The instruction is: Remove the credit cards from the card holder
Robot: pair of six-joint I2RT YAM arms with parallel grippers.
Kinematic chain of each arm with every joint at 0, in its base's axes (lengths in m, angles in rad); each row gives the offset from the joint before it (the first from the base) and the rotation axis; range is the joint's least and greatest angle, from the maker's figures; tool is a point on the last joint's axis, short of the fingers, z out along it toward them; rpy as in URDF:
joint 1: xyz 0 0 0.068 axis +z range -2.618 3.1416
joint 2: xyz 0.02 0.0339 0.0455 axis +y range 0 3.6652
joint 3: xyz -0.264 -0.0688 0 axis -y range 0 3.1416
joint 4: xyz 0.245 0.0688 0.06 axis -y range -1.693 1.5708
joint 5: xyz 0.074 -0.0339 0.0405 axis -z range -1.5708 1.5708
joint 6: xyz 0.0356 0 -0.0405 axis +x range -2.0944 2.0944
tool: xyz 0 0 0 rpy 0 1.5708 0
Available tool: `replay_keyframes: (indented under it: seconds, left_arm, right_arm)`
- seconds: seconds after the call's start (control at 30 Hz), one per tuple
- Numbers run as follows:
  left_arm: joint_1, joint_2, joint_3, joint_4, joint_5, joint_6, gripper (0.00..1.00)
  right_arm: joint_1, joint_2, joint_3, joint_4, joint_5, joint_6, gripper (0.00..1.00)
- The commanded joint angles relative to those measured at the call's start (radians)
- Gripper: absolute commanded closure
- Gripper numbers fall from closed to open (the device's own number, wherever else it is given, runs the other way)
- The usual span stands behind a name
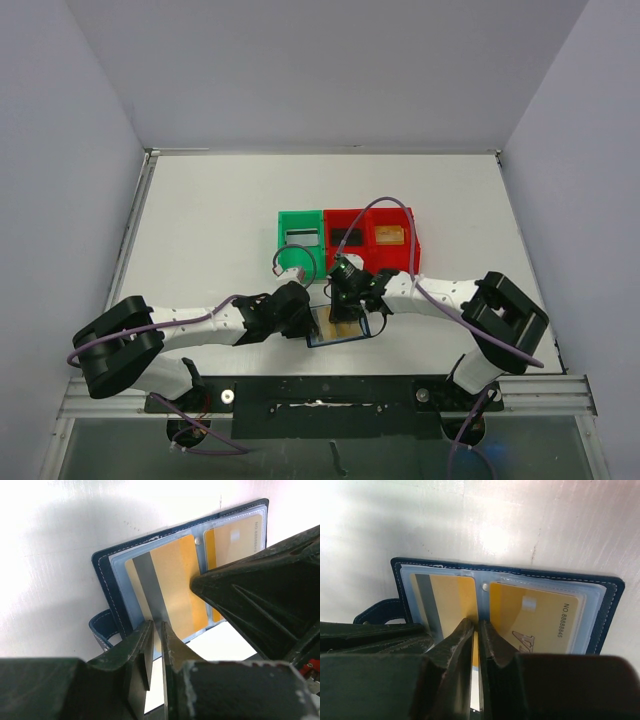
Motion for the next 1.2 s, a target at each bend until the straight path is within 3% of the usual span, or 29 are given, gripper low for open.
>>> replay_keyframes:
  seconds: [0.0, 0.13, 1.03, 1.07, 1.17]
  left_arm:
    - [0.002, 0.006, -0.008, -0.026, -0.010, 0.018, 0.89]
    - [0.002, 0.012, -0.003, -0.029, -0.009, 0.019, 0.90]
    - [0.004, 0.061, 0.060, -0.077, -0.009, 0.060, 0.91]
    - [0.004, 0.058, 0.064, -0.090, -0.012, 0.059, 0.90]
    - [-0.002, 0.019, 0.053, -0.105, -0.031, 0.035, 0.74]
  right_arm:
    - [0.010, -0.042, 0.004, 0.050, -0.020, -0.005, 0.95]
    - [0.009, -0.059, -0.001, 0.046, -0.010, -0.004, 1.00]
    - [-0.012, -0.131, -0.047, -0.030, 0.096, 0.048, 1.00]
    - [-0.012, -0.131, -0.050, -0.028, 0.097, 0.048, 1.00]
    - [-0.023, -0.137, -0.075, -0.013, 0.097, 0.066, 0.99]
